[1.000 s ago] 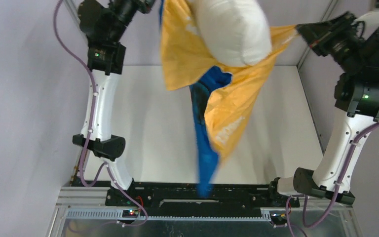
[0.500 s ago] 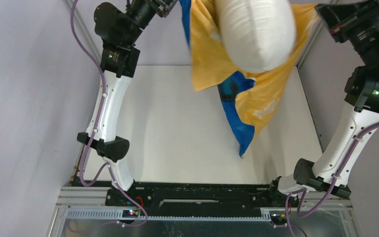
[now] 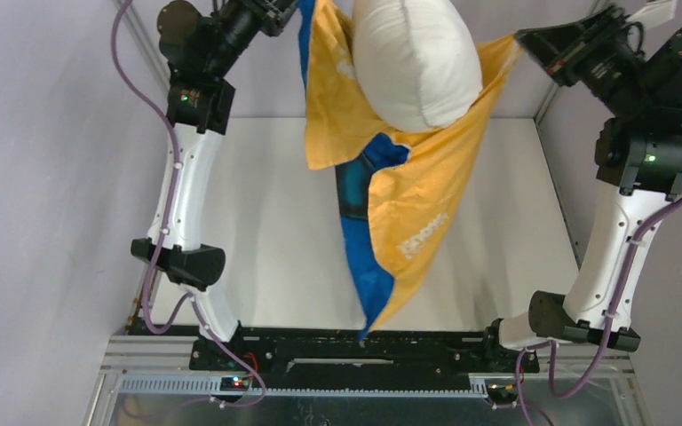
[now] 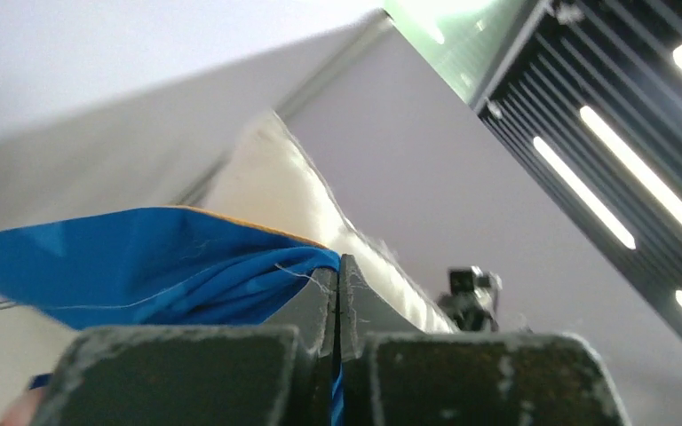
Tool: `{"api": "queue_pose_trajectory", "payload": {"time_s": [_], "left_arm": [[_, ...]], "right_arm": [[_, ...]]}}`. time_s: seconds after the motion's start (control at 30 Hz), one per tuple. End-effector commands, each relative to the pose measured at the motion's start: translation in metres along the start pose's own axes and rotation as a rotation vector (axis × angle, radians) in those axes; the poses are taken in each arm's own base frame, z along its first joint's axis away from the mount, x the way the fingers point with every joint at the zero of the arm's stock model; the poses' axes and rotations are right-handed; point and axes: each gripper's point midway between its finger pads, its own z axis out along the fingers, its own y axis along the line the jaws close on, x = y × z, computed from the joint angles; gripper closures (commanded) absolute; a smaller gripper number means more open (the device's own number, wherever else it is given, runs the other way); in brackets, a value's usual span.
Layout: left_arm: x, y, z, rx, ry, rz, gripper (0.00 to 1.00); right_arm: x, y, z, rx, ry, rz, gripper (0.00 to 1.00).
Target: Put the pillow into the pillowcase
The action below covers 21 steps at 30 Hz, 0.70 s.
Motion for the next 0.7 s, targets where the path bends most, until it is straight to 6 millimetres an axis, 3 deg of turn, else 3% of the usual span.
{"api": "queue_pose_trajectory", "payload": {"time_s": [0.0, 0.07, 0.1, 0.13, 0.27, 0.3, 0.37, 0.43, 0.5, 0.57, 0.63, 0.67], "left_arm": [[0.082, -0.139, -0.022, 0.324, 0.185, 0.093, 1.0], [0.121, -0.164, -0.033, 0.374, 0.26, 0.13, 1.0], [0.119, -0.17, -0.037, 0.381, 0.245, 0.143, 1.0], [0.096, -0.17, -0.036, 0.364, 0.174, 0.16, 1.0], [-0.031, -0.161, -0.045, 0.346, -0.178, 0.129, 1.0], [-0.053, -0.154, -0.046, 0.344, -0.24, 0.095, 1.0], [-0.07, -0.148, -0.046, 0.358, -0.278, 0.04, 1.0], [-0.036, -0.146, -0.032, 0.354, -0.165, 0.036, 1.0], [0.026, -0.137, -0.019, 0.298, -0.003, 0.061, 1.0], [0.081, -0.134, -0.017, 0.303, 0.108, 0.065, 1.0], [0.108, -0.129, -0.01, 0.302, 0.172, 0.064, 1.0], [0.103, -0.129, -0.006, 0.298, 0.17, 0.076, 1.0]], "right_arm": [[-0.08, 0.005, -0.018, -0.017, -0.24, -0.081, 1.0], [-0.095, -0.013, -0.013, -0.011, -0.238, -0.033, 1.0], [-0.092, -0.014, -0.011, -0.018, -0.212, -0.022, 1.0], [-0.081, -0.008, -0.007, -0.03, -0.177, -0.025, 1.0], [0.01, 0.048, 0.004, -0.108, -0.037, -0.111, 1.0], [0.023, 0.055, 0.0, -0.122, -0.032, -0.125, 1.0], [0.018, 0.05, -0.008, -0.099, -0.072, -0.139, 1.0], [-0.012, 0.035, -0.013, -0.048, -0.13, -0.145, 1.0], [-0.051, 0.021, -0.012, -0.034, -0.183, -0.1, 1.0], [-0.076, 0.01, -0.012, -0.028, -0.218, -0.067, 1.0], [-0.081, -0.001, -0.003, -0.047, -0.194, -0.027, 1.0], [-0.075, 0.003, 0.0, -0.062, -0.175, -0.031, 1.0]]}}
